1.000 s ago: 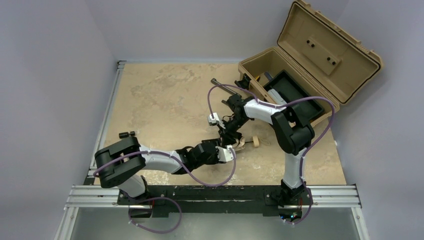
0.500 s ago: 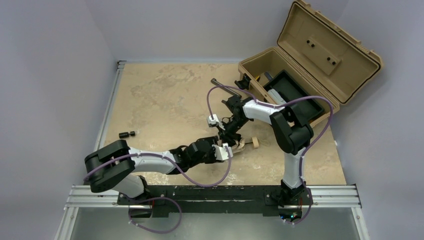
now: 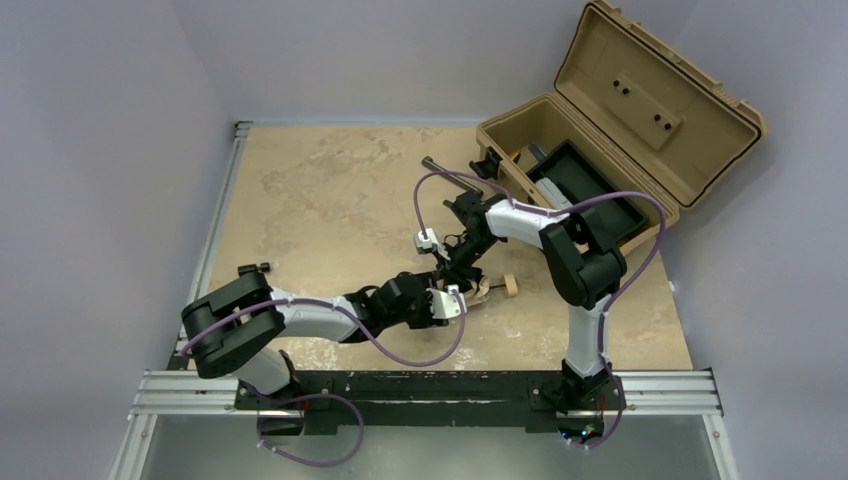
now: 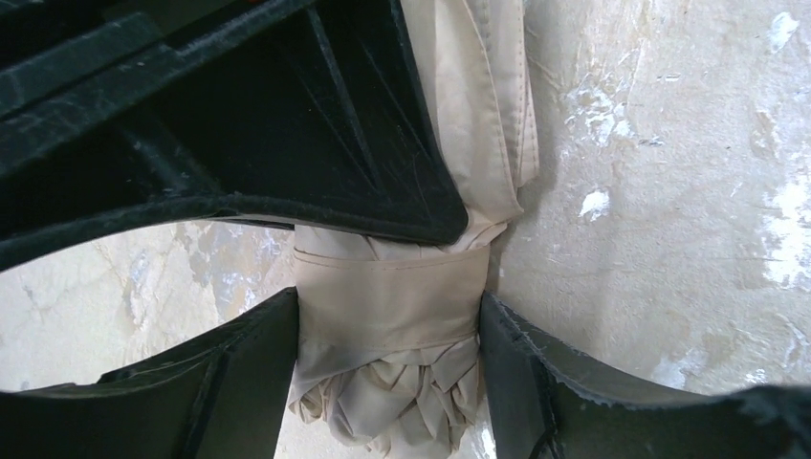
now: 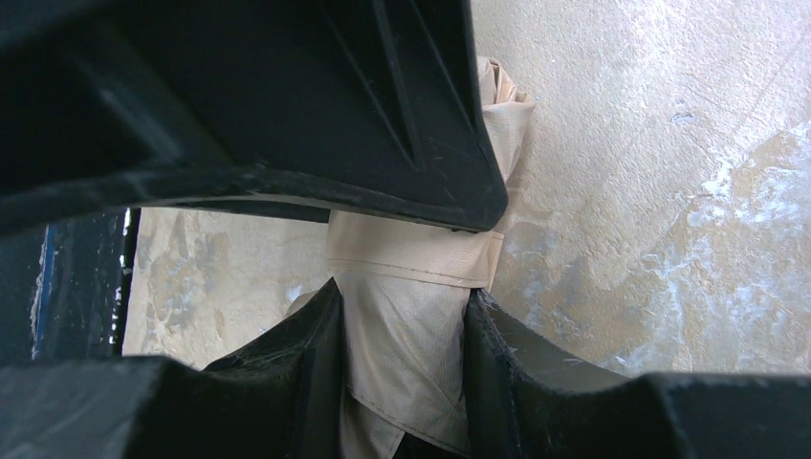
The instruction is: Put away the umbrella
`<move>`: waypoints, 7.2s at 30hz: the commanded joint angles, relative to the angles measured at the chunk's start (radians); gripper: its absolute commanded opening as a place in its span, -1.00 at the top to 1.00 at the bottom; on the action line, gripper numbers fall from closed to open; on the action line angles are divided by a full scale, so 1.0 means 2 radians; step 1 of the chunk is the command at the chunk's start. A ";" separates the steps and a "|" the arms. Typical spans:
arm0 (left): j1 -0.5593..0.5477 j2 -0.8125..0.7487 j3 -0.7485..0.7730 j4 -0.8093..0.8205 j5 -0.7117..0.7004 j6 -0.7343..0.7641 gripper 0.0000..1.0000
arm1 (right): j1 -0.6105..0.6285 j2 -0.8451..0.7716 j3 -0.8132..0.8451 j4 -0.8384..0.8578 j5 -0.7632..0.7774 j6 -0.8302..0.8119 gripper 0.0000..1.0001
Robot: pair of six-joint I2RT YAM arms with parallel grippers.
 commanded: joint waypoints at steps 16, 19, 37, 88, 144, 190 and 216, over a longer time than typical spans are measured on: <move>0.014 0.124 0.038 -0.062 0.044 -0.095 1.00 | 0.007 0.059 -0.045 -0.008 0.121 -0.027 0.63; 0.014 0.133 0.027 -0.047 0.051 -0.120 1.00 | -0.011 0.027 -0.043 -0.008 0.095 -0.033 0.34; 0.074 0.182 -0.015 -0.011 0.143 -0.282 1.00 | -0.095 -0.133 0.006 -0.038 -0.005 -0.085 -0.33; 0.237 0.329 0.060 0.001 0.436 -0.464 1.00 | 0.030 -0.241 -0.259 0.290 0.233 -0.136 0.80; 0.254 -0.197 -0.109 -0.032 0.245 -0.498 0.80 | 0.009 0.109 0.023 -0.001 0.104 0.124 1.00; 0.122 -0.151 -0.034 -0.102 0.010 -0.523 0.85 | 0.008 0.077 0.015 0.023 0.112 0.124 0.58; 0.127 -0.349 -0.091 -0.227 -0.033 -0.599 -0.39 | 0.048 -0.213 -0.015 0.053 0.206 0.159 -0.98</move>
